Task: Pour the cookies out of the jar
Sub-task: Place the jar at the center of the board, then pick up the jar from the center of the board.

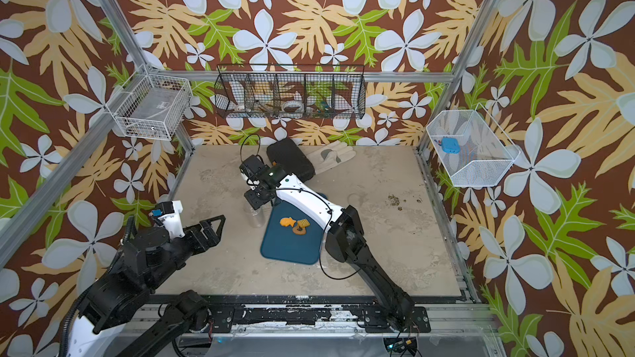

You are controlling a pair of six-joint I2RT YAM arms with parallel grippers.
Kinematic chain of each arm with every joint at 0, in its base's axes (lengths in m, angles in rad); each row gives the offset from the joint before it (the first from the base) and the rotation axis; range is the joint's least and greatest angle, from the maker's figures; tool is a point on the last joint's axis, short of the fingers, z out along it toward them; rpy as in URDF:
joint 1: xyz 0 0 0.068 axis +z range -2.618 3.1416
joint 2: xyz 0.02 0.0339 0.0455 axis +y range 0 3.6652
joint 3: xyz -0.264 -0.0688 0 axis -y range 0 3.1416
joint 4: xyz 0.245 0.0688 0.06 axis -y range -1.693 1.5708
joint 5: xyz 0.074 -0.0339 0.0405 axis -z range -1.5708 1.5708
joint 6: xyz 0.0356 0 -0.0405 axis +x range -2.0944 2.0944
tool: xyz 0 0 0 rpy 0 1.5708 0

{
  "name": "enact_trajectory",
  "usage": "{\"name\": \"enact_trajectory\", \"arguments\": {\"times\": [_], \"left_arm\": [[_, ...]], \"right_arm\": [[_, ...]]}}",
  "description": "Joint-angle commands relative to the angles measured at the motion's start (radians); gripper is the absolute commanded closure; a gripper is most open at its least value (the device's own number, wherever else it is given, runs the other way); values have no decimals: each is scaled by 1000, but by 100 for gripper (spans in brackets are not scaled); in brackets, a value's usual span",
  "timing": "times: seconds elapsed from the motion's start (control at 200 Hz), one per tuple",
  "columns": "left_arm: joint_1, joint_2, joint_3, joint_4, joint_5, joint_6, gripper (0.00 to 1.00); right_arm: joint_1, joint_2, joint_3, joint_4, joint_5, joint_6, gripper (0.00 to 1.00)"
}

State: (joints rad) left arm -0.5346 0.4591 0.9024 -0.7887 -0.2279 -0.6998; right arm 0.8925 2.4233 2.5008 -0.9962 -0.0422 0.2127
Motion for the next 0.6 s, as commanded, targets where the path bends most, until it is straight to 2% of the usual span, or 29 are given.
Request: {"name": "enact_trajectory", "arguments": {"times": [0.0,0.09,0.175,0.3,0.425,0.525,0.595], "left_arm": [[1,-1,10,1,-31,13,0],[1,8,19,0,-40,14,0],[0,27,24,11,-29,16,0],[1,92,20,49,63,38,0],[1,171,20,104,167,78,0],[1,202,16,141,205,86,0],[1,209,8,172,229,86,0]], "right_arm": [[-1,-28,10,13,-12,32,38],[-14,-71,16,14,-43,66,37],[-49,-171,-47,34,-70,99,29],[-174,-412,-354,67,-79,148,16],[-324,-634,-698,82,-124,129,14],[-360,-746,-875,43,2,50,4],[-424,-786,-979,21,-54,84,3]]}}
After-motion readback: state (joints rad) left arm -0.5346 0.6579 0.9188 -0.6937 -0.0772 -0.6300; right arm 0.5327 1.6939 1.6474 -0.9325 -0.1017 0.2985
